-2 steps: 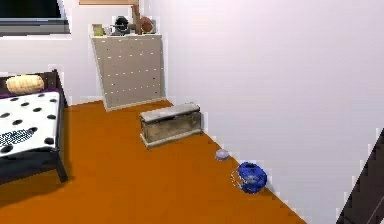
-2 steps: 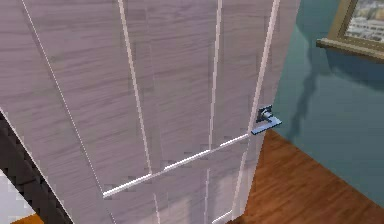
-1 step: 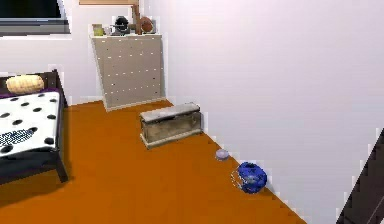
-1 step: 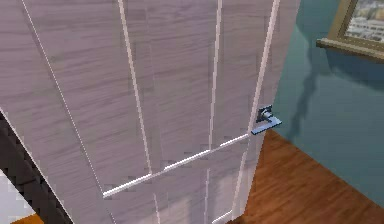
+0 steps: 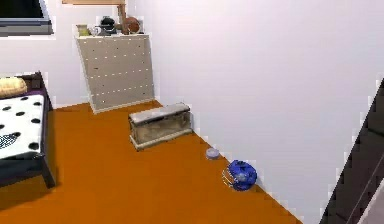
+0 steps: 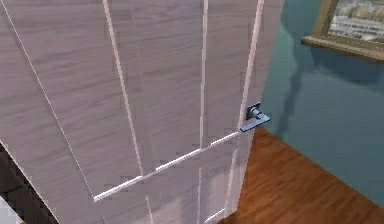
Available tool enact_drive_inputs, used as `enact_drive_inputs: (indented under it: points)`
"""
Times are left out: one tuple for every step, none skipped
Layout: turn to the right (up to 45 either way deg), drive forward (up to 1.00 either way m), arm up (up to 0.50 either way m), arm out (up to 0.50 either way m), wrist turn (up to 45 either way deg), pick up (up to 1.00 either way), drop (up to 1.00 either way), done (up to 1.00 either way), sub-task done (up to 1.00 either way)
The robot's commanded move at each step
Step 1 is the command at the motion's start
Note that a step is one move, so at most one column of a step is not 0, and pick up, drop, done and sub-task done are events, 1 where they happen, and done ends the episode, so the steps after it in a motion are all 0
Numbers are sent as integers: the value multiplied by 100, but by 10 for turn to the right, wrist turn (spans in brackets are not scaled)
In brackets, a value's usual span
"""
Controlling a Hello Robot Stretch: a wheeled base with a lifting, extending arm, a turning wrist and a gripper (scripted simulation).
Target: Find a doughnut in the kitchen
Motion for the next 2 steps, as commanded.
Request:
enact_drive_inputs:
  points:
    - [0,40,0,0,0,0,0,0,0]
    - [-450,0,0,0,0,0,0,0,0]
